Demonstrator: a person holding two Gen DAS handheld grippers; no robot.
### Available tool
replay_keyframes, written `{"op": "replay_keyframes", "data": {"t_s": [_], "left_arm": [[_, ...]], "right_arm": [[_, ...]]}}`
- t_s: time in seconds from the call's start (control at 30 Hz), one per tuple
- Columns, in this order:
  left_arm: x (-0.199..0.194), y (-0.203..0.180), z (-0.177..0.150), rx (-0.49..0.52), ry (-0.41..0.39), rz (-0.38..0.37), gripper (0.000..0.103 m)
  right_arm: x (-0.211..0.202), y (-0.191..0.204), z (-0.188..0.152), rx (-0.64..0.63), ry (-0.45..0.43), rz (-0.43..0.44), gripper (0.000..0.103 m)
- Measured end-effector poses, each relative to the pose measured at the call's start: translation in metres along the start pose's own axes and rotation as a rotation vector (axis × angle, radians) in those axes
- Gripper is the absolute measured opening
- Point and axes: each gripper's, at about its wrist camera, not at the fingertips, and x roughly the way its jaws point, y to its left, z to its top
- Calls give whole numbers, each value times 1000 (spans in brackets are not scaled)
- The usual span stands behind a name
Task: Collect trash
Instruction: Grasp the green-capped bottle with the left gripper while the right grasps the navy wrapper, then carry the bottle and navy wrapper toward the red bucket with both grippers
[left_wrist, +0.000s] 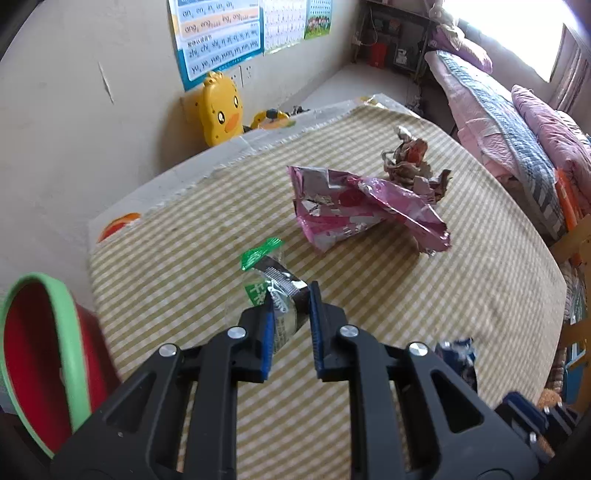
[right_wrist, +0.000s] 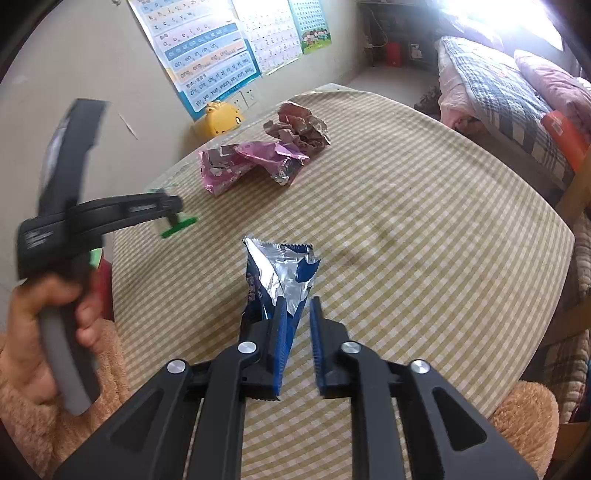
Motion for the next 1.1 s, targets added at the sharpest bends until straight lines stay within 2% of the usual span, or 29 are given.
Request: {"op": "replay_keyframes", "data": {"t_s": [0.07, 0.1, 0.13, 0.3, 0.33, 0.4, 0.5, 0.53, 0.6, 0.97, 1.1], "left_arm": [[-15, 3, -7, 9, -26, -2, 16], [-20, 4, -8, 13, -33, 0, 16], [-27, 6, -13, 16, -42, -1, 16], [-52, 13, -34, 15, -58, -14, 16], [-57, 14, -39, 15, -62, -8, 16], [-63, 18, -45, 9, -52, -3, 16], [-75, 24, -53, -28, -44, -23, 16], [-82, 26, -55, -34, -52, -26, 16], [-90, 27, -56, -32, -65, -15, 16], [-128, 39, -53, -33, -130, 12, 16], [-138, 44, -53, -31, -160, 26, 16]], "right_arm": [[1, -2, 0, 21, -8, 11, 53], [1, -3, 1, 25, -14, 10, 61], [3, -2, 1, 23, -14, 4, 65], [25, 4, -3, -8, 54, -20, 66], [29, 5, -4, -11, 66, -23, 65], [35, 5, -7, -9, 86, -23, 54], [35, 5, -8, 1, 101, -3, 29], [32, 7, -8, -7, 98, -3, 14], [23, 11, -8, -23, 77, -16, 14], [-52, 43, 10, -35, -121, 45, 14], [-69, 62, 18, -62, -165, 69, 14]]}}
